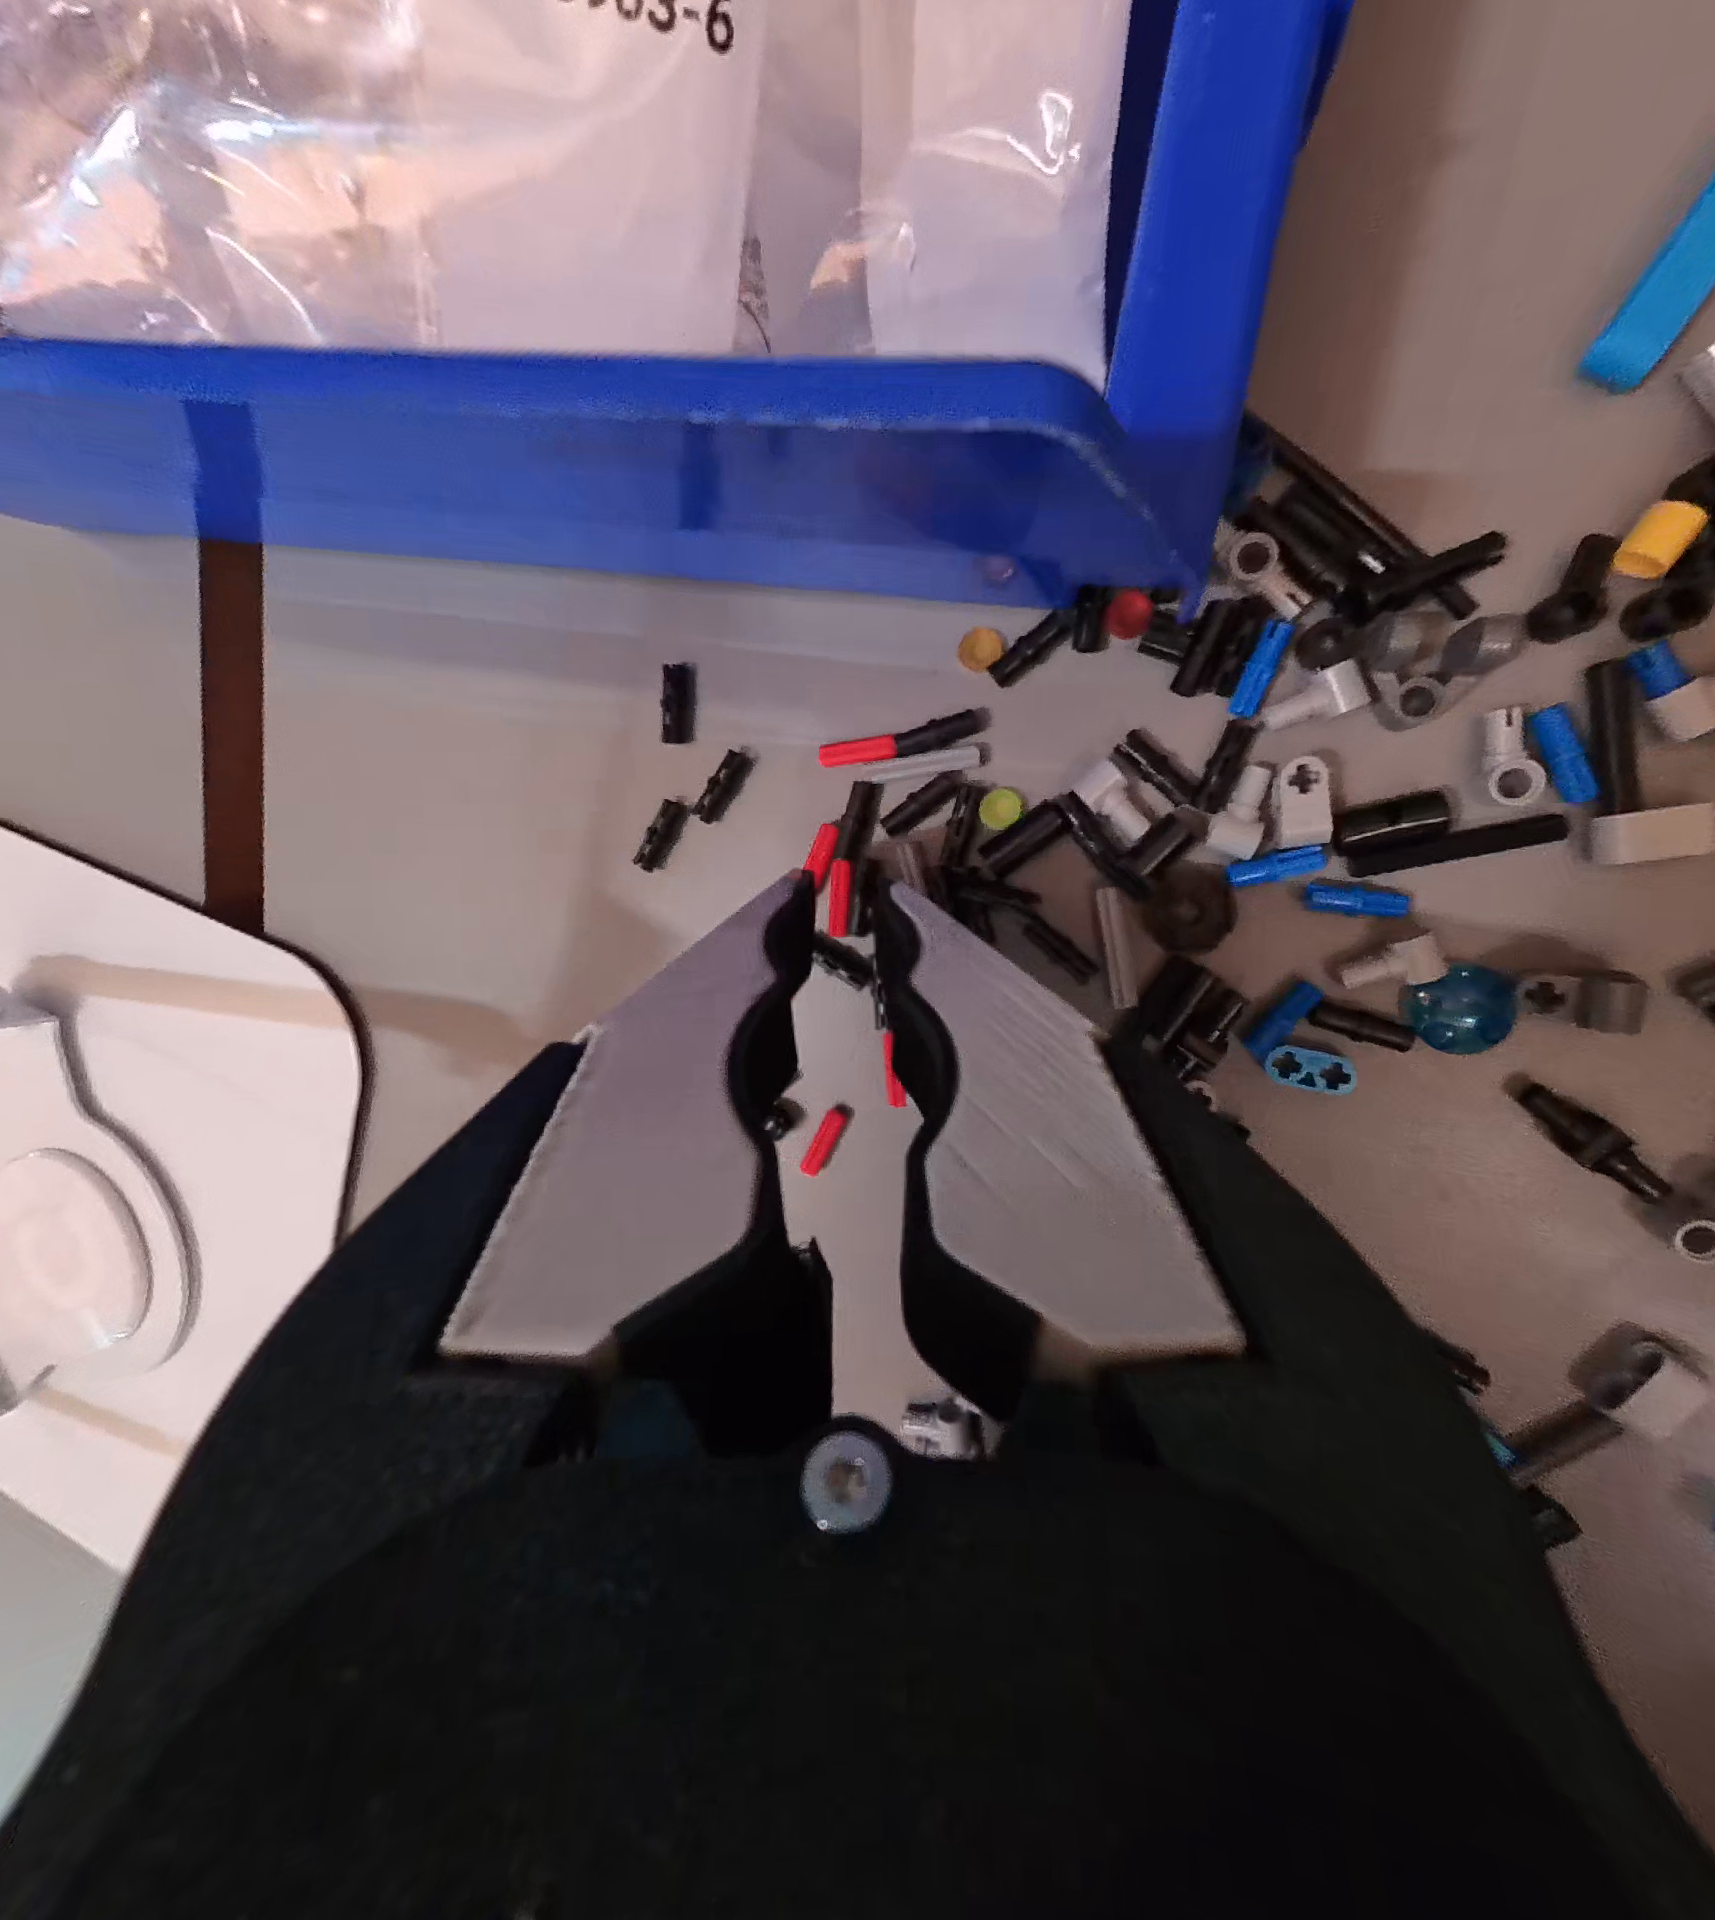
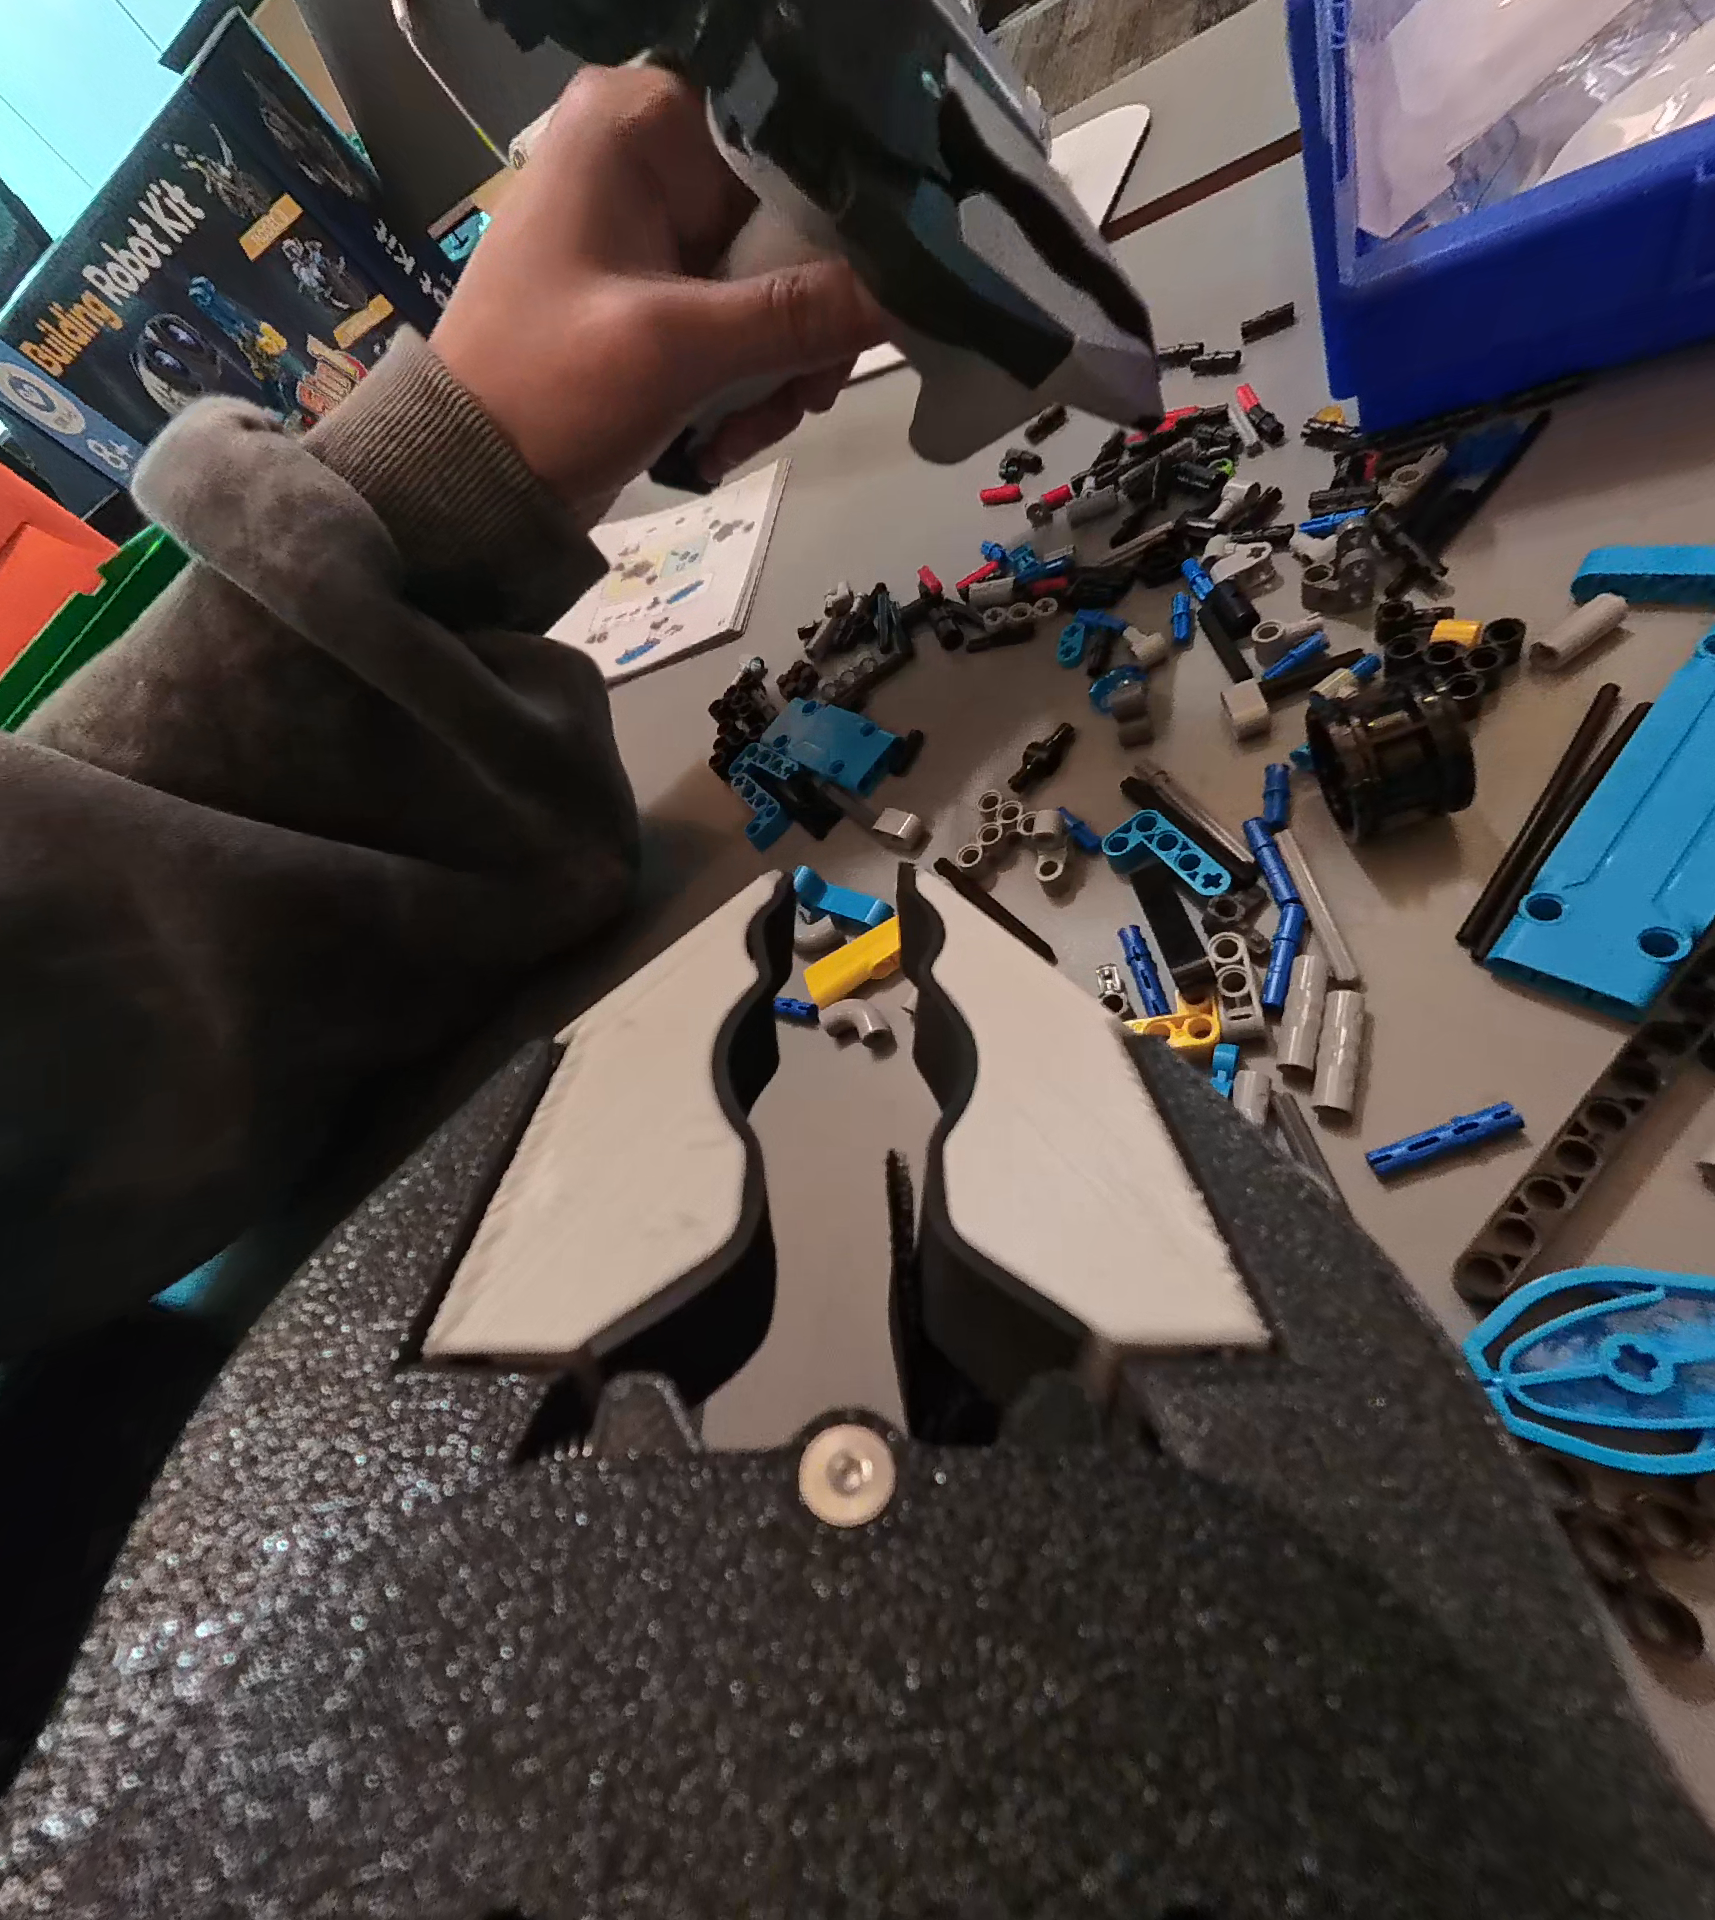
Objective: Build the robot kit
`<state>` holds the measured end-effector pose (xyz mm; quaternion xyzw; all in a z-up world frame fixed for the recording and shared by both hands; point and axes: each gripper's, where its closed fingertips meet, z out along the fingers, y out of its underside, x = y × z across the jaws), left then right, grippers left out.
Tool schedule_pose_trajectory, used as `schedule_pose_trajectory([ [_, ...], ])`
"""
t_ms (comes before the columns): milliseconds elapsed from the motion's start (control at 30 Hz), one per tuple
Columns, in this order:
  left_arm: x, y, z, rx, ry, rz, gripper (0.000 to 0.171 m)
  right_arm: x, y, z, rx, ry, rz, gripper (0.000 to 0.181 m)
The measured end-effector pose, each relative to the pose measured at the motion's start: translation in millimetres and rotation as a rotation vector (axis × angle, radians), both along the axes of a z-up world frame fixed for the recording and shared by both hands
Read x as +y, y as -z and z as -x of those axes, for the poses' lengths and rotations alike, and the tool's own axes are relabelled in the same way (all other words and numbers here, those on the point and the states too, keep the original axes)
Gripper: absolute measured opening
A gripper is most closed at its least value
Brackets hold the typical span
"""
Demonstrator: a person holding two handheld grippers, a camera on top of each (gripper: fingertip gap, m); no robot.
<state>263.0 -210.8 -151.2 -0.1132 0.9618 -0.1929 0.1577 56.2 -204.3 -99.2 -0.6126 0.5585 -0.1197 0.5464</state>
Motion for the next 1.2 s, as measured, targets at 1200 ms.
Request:
schedule_pose_trajectory([
  [1200, 12, 4, -4, 0.367, -0.393, 0.216, 0.02, 0, -1, 0, 0.004, -0.009, -0.029, 0.019],
])
